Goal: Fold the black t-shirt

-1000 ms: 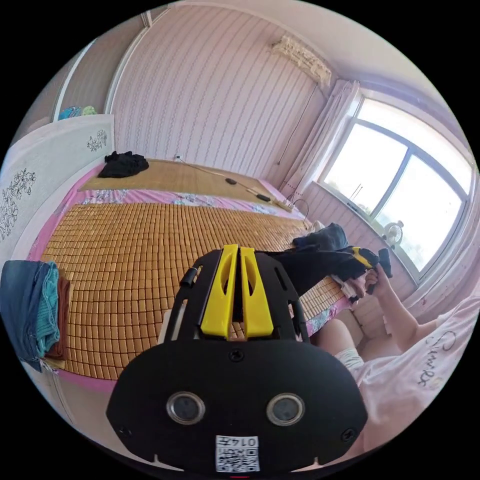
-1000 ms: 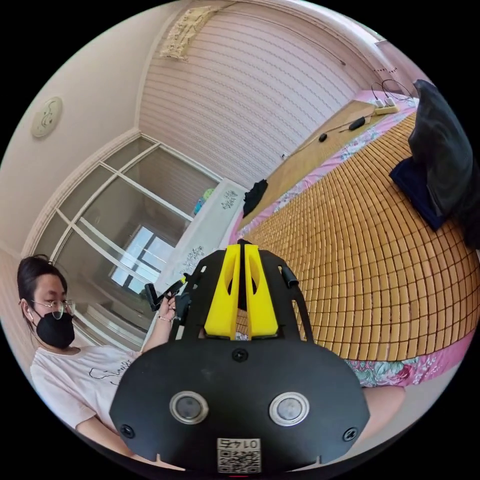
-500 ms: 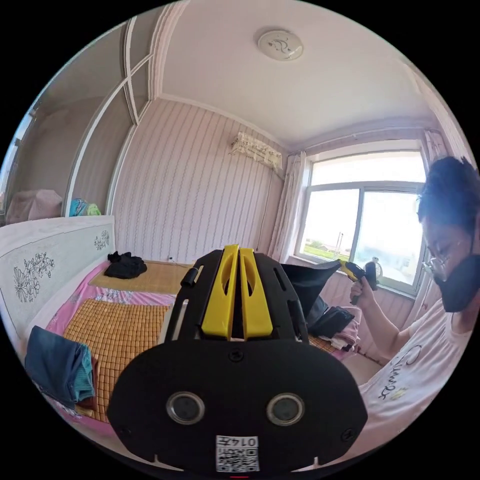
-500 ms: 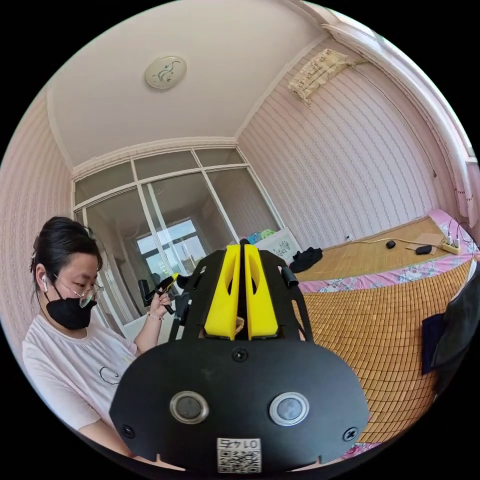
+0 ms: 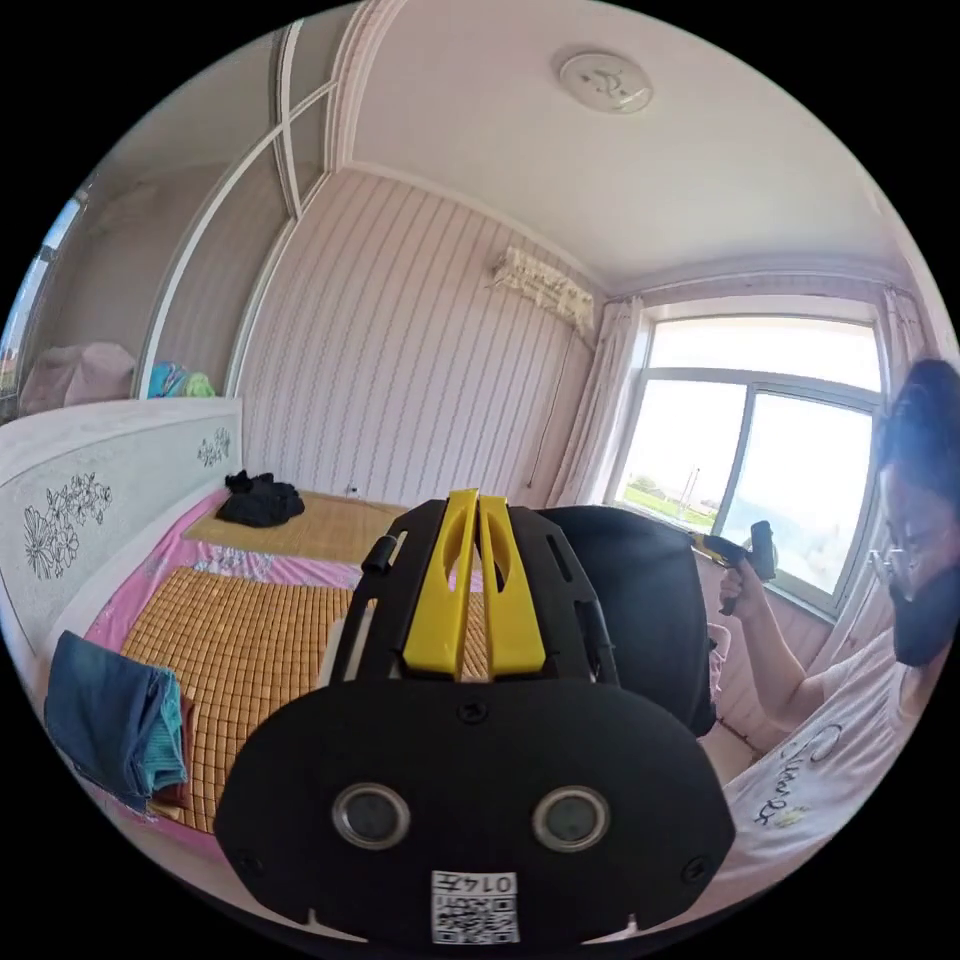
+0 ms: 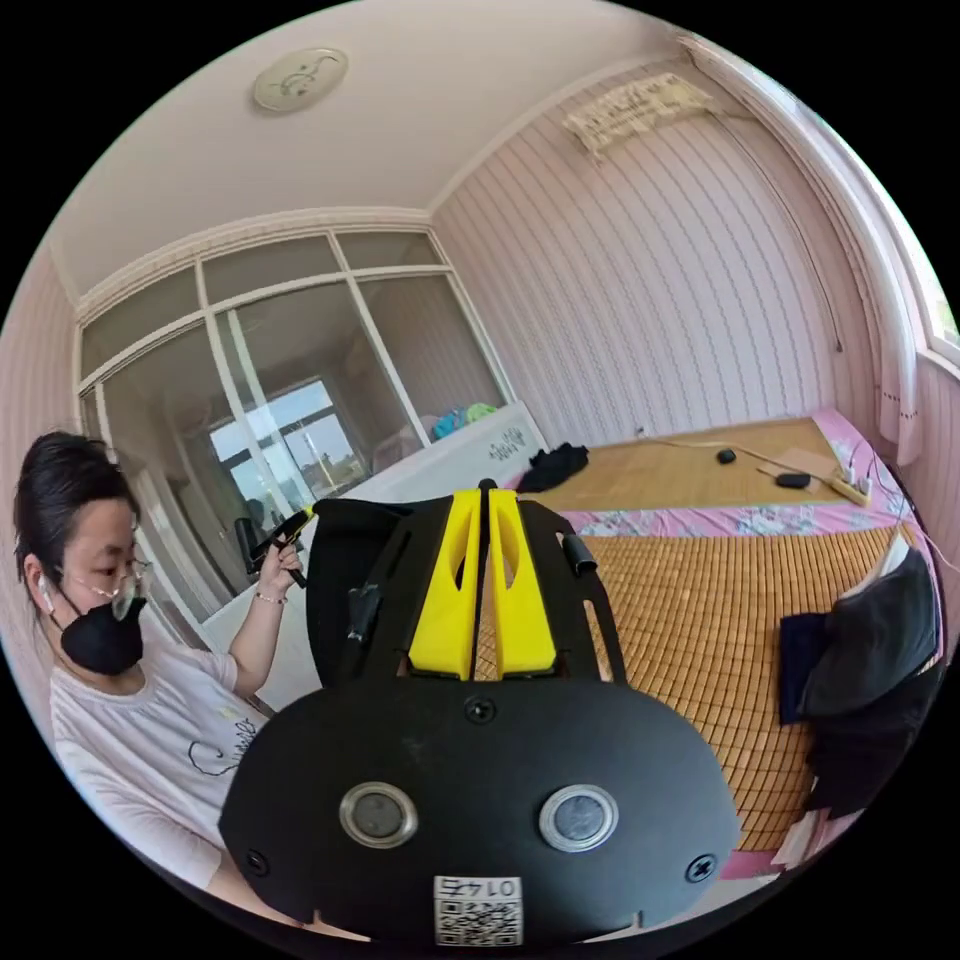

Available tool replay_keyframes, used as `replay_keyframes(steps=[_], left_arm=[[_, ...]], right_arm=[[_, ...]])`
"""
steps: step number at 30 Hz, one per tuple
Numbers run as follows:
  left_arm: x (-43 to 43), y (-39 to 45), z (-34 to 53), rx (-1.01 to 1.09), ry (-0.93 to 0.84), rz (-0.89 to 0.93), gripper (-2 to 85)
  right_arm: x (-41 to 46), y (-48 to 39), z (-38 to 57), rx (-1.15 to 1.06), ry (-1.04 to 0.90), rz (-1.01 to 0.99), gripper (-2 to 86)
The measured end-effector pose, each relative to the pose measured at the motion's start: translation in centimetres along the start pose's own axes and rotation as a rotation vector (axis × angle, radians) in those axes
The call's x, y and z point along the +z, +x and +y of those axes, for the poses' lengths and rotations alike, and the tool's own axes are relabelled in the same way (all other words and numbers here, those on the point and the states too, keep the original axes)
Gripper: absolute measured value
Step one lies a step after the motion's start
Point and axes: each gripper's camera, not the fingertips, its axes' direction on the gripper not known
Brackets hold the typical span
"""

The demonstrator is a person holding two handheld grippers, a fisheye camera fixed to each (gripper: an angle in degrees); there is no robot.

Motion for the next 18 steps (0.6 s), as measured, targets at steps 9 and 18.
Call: replay_keyframes(steps=[9,18], left_arm=[[10.5,-1.7,-6.7,-0.05,0.06,-0.109,-1.0],[15.2,-2.8,1.2,0.015,-0.214,-0.134,-1.0]], right_arm=[[9.1,6.5,-8.2,0.064,0.077,0.09,0.6],[14.1,11.8,0.7,-0.023,-0.052,0.165,0.6]])
